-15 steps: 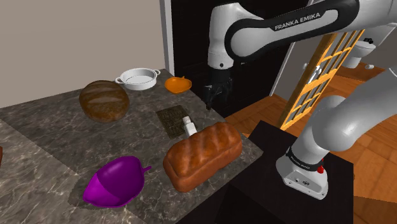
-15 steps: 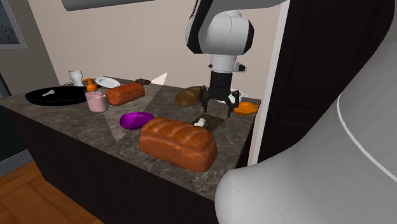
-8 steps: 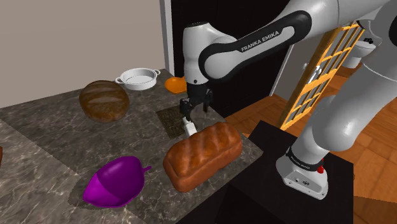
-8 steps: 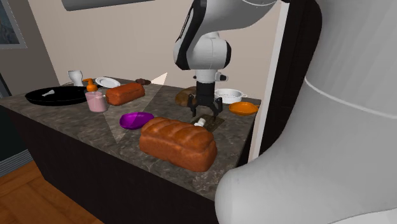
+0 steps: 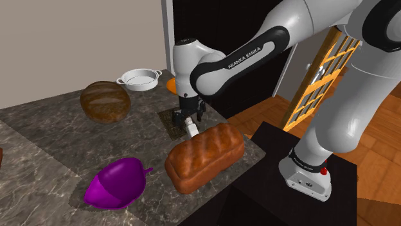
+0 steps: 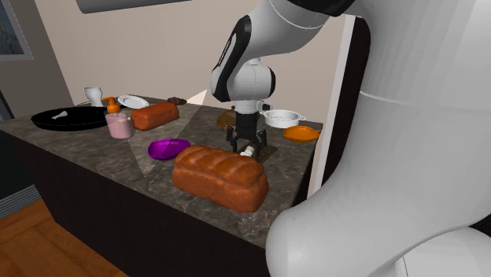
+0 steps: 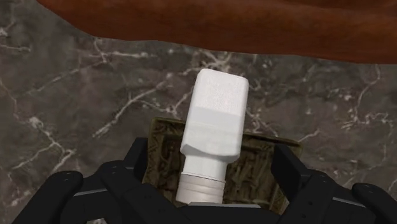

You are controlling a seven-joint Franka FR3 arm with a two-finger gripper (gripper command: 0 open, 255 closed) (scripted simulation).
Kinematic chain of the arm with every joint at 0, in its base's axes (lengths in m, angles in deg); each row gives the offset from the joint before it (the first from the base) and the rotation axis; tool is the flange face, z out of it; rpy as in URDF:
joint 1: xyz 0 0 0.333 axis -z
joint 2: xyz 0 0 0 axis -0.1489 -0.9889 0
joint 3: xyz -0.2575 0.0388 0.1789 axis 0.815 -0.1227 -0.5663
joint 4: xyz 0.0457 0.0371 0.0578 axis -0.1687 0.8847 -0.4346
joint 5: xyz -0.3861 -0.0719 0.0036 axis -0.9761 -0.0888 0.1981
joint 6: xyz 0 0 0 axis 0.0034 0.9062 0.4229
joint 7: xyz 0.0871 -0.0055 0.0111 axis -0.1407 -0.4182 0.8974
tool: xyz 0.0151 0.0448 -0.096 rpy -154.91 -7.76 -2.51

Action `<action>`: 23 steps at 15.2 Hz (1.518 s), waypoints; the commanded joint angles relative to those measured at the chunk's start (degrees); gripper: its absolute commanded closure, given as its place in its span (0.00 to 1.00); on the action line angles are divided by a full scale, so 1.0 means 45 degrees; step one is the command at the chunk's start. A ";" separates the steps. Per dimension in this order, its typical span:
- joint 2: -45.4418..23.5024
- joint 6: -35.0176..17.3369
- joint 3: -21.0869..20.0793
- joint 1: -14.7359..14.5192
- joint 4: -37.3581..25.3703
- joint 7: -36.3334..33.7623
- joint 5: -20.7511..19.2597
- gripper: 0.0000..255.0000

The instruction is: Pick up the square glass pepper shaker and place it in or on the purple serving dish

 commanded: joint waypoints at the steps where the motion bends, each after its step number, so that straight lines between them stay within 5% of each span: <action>1: -0.0165 -0.0350 -0.0002 -0.0012 0.0190 -0.0056 -0.0076 0.00; 10: -0.0314 -0.0615 -0.0002 -0.0024 0.0318 -0.0107 -0.0144 0.00; 11: -0.0314 -0.0615 -0.0002 -0.0024 0.0318 -0.0107 -0.0144 1.00; 23: 0.0006 -0.0117 -0.0008 -0.0005 0.0116 -0.0011 0.0002 1.00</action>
